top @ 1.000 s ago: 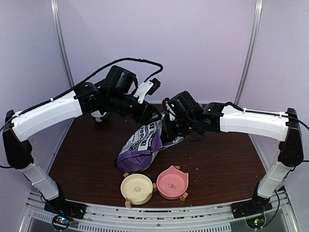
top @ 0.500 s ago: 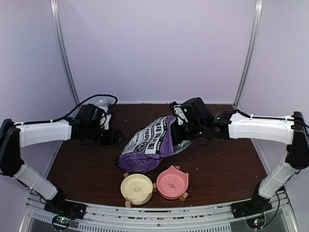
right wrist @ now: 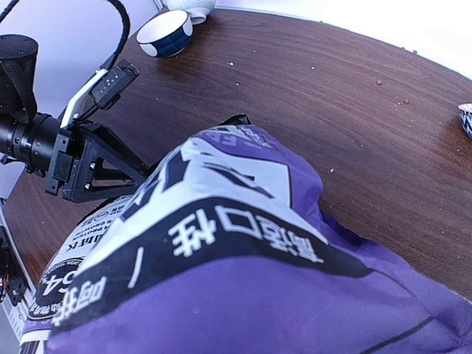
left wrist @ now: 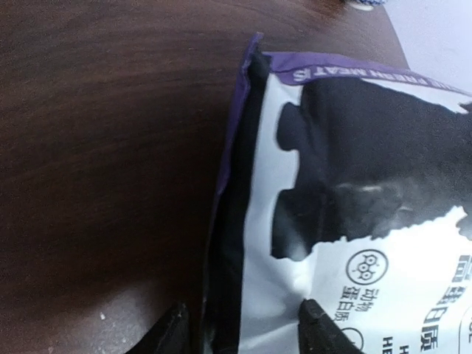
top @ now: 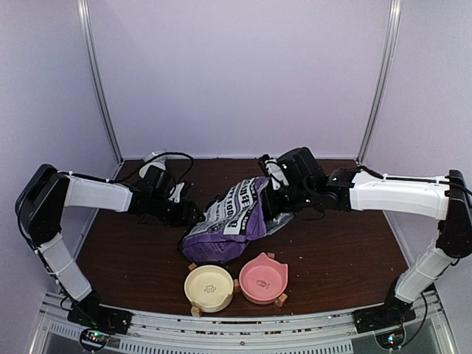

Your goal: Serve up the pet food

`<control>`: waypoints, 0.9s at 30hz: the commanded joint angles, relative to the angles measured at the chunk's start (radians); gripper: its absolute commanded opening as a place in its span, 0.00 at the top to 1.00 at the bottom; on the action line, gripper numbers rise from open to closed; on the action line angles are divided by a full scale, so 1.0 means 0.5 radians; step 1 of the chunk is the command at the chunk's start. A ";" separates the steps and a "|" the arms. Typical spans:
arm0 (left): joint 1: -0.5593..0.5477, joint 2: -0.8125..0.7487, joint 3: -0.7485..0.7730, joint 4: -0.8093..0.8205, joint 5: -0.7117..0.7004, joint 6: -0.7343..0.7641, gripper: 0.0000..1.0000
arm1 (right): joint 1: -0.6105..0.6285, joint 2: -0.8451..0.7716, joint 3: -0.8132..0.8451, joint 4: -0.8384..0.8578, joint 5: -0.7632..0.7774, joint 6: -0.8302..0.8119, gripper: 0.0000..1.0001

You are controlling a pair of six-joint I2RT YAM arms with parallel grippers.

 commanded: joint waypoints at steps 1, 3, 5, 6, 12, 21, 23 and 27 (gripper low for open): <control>-0.020 0.120 0.019 0.098 0.103 0.038 0.57 | -0.005 -0.030 0.032 -0.051 0.009 -0.077 0.86; -0.018 0.132 0.018 0.094 0.111 0.049 0.71 | -0.004 -0.043 0.054 -0.075 0.039 -0.131 0.86; -0.018 0.138 0.014 0.094 0.107 0.052 0.86 | -0.003 -0.044 0.081 -0.099 0.101 -0.185 0.86; -0.018 0.141 0.012 0.093 0.105 0.052 0.92 | -0.003 -0.022 0.104 -0.144 0.162 -0.210 0.86; -0.018 0.145 -0.019 0.153 0.096 0.039 1.00 | -0.001 0.261 0.235 -0.518 0.258 -0.306 0.87; -0.019 0.114 0.002 0.243 0.058 0.003 1.00 | 0.162 0.482 0.478 -1.025 -0.469 -0.460 0.88; -0.018 0.111 0.015 0.251 0.053 0.002 1.00 | 0.187 0.481 0.541 -1.108 -0.668 -0.500 0.88; -0.018 0.105 0.033 0.278 0.053 -0.017 1.00 | 0.193 0.457 0.595 -1.153 -0.966 -0.520 0.88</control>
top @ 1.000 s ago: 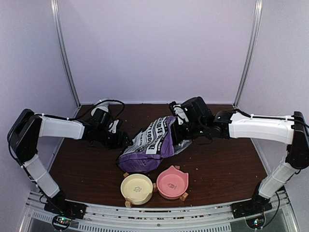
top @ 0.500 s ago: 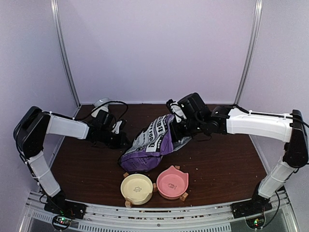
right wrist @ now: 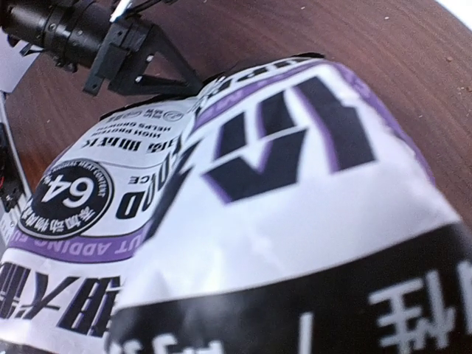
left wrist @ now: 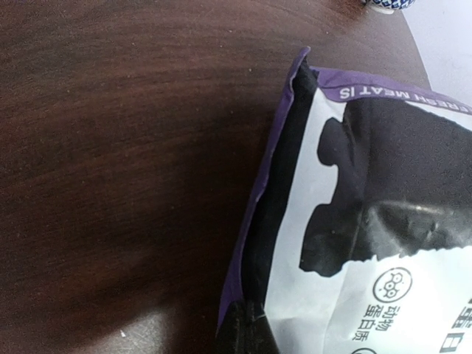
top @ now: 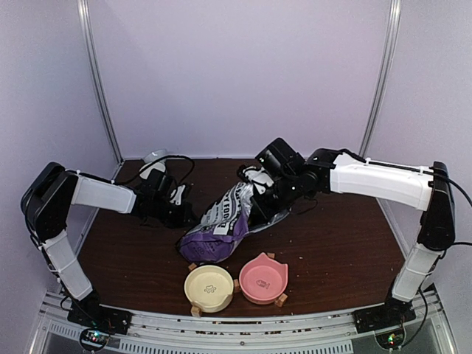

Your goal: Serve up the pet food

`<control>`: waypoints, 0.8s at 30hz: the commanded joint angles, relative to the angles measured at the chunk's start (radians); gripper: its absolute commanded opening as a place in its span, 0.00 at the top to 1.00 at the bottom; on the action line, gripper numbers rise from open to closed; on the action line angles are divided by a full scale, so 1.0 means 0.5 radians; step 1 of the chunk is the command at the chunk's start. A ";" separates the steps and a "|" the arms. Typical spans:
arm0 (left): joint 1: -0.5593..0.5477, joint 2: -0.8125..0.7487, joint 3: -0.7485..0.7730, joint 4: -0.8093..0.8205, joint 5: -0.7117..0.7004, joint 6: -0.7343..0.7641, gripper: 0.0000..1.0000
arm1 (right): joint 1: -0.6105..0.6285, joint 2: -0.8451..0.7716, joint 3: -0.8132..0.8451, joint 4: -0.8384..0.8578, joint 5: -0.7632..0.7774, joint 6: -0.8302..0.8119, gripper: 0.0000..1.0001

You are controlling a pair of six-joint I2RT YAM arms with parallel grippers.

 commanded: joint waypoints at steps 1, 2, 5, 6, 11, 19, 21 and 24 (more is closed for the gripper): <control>-0.028 -0.012 0.045 0.161 0.073 -0.035 1.00 | 0.119 0.113 -0.014 -0.326 -0.732 -0.136 0.87; -0.028 -0.014 0.045 0.175 0.078 -0.049 1.00 | 0.118 0.112 -0.011 -0.303 -0.783 -0.124 0.88; -0.028 -0.028 0.037 0.219 0.081 -0.078 1.00 | 0.108 0.132 -0.017 -0.211 -0.921 -0.061 0.88; -0.029 -0.034 0.032 0.229 0.077 -0.082 1.00 | 0.104 0.136 -0.023 -0.167 -0.970 -0.033 0.88; -0.028 -0.074 0.005 0.272 0.043 -0.103 1.00 | 0.062 0.100 -0.106 0.134 -1.186 0.200 0.88; -0.004 -0.143 0.007 0.196 -0.147 -0.105 1.00 | -0.095 -0.103 -0.289 0.526 -1.292 0.605 0.88; 0.027 -0.169 -0.010 0.188 -0.187 -0.112 1.00 | -0.143 -0.181 -0.370 0.650 -1.304 0.741 0.88; 0.074 -0.224 -0.036 0.201 -0.193 -0.089 1.00 | -0.209 -0.289 -0.491 0.895 -1.328 0.957 0.87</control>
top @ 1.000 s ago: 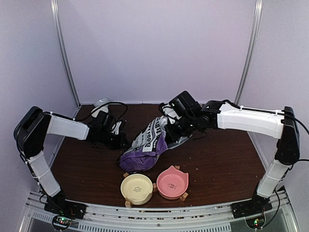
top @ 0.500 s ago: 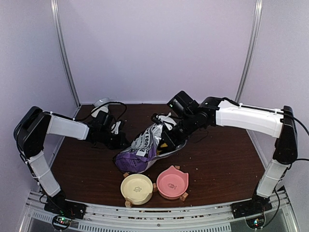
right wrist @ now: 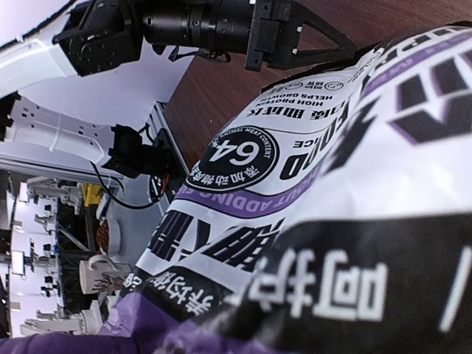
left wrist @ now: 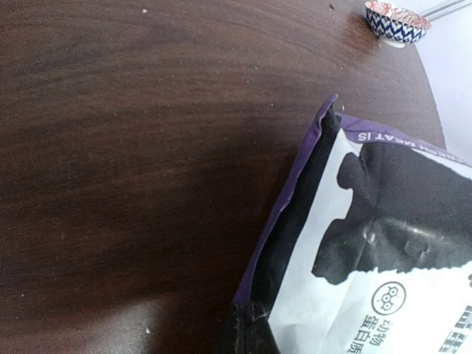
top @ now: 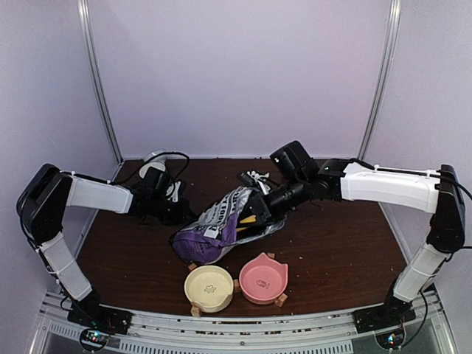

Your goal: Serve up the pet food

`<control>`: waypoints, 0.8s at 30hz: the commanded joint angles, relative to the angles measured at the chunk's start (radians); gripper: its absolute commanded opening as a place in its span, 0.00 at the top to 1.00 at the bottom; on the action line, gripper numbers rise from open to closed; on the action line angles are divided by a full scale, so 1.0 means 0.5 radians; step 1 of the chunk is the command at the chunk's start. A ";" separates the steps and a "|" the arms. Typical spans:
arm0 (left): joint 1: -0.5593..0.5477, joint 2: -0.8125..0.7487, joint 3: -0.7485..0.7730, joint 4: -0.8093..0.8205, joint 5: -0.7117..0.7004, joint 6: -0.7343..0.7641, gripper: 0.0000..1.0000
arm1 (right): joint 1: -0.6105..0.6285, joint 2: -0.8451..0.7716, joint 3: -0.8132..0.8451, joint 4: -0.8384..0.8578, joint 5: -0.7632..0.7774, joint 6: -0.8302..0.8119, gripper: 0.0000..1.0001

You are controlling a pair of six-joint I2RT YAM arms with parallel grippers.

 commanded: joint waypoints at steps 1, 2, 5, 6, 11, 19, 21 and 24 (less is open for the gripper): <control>0.060 -0.162 -0.001 0.152 -0.018 0.033 1.00 | -0.089 -0.152 -0.162 0.427 -0.166 0.408 0.87; 0.061 -0.178 0.017 0.110 -0.028 0.076 1.00 | -0.100 -0.178 -0.182 0.457 -0.162 0.451 0.87; 0.061 -0.217 0.100 -0.058 -0.072 0.196 0.87 | -0.134 -0.236 -0.219 0.513 -0.147 0.551 0.87; 0.061 -0.232 0.129 -0.122 -0.089 0.241 0.78 | -0.143 -0.255 -0.228 0.524 -0.136 0.579 0.87; 0.060 -0.390 0.328 -0.460 -0.237 0.458 0.44 | -0.169 -0.344 -0.262 0.581 -0.095 0.682 0.87; -0.163 -0.660 0.753 -0.891 -0.178 0.583 0.30 | -0.198 -0.469 -0.330 0.730 -0.097 0.845 0.87; -0.296 -0.681 0.869 -0.946 -0.153 0.576 0.29 | -0.206 -0.493 -0.341 0.729 -0.087 0.853 0.87; -0.490 -0.674 1.003 -0.980 -0.133 0.576 0.24 | -0.218 -0.511 -0.374 0.773 -0.077 0.877 0.87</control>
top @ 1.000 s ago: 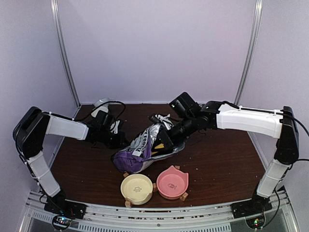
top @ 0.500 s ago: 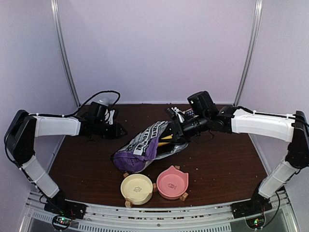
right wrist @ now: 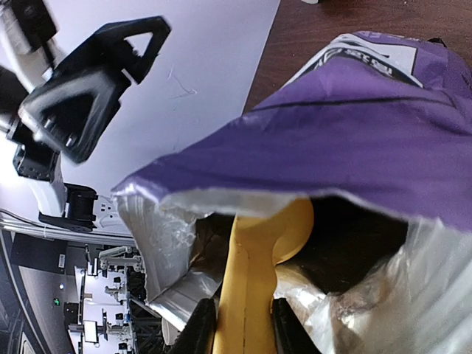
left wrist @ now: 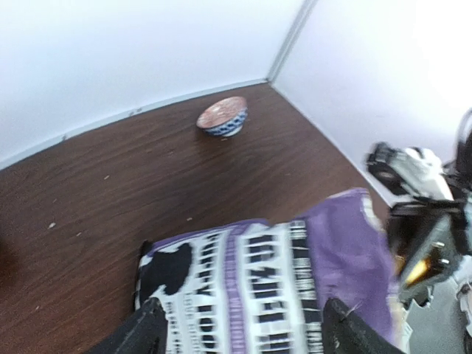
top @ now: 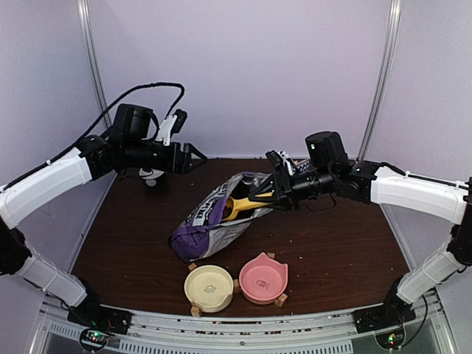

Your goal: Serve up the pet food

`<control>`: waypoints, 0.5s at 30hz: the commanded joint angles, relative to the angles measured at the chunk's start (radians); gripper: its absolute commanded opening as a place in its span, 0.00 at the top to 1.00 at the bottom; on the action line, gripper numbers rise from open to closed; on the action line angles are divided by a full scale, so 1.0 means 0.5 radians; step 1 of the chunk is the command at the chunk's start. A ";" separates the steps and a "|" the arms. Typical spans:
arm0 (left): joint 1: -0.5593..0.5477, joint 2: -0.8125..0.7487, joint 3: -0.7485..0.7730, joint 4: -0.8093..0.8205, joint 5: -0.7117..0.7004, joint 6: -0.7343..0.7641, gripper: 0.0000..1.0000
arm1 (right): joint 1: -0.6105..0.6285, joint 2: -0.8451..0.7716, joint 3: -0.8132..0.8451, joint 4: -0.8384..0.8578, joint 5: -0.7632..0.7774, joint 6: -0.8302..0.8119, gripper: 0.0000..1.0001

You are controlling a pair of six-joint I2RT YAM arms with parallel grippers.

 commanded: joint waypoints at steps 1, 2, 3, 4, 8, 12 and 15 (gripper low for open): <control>-0.251 -0.001 0.196 -0.148 0.066 0.049 0.23 | -0.025 -0.093 -0.044 0.266 0.024 0.065 0.87; -0.298 0.017 0.237 -0.166 0.083 0.039 0.21 | -0.028 -0.094 -0.060 0.296 0.022 0.086 0.87; -0.320 0.037 0.269 -0.178 0.105 0.039 0.19 | -0.029 -0.096 -0.079 0.326 0.018 0.109 0.87; -0.341 0.055 0.297 -0.192 0.106 0.048 0.18 | -0.032 -0.099 -0.092 0.344 0.018 0.125 0.87; -0.399 0.176 0.410 -0.371 -0.054 0.147 0.16 | -0.044 -0.128 -0.132 0.405 0.019 0.177 0.87; -0.444 0.259 0.493 -0.455 -0.084 0.220 0.15 | -0.066 -0.157 -0.196 0.541 0.004 0.279 0.87; -0.460 0.293 0.508 -0.479 -0.115 0.240 0.17 | -0.083 -0.179 -0.253 0.648 -0.024 0.367 0.87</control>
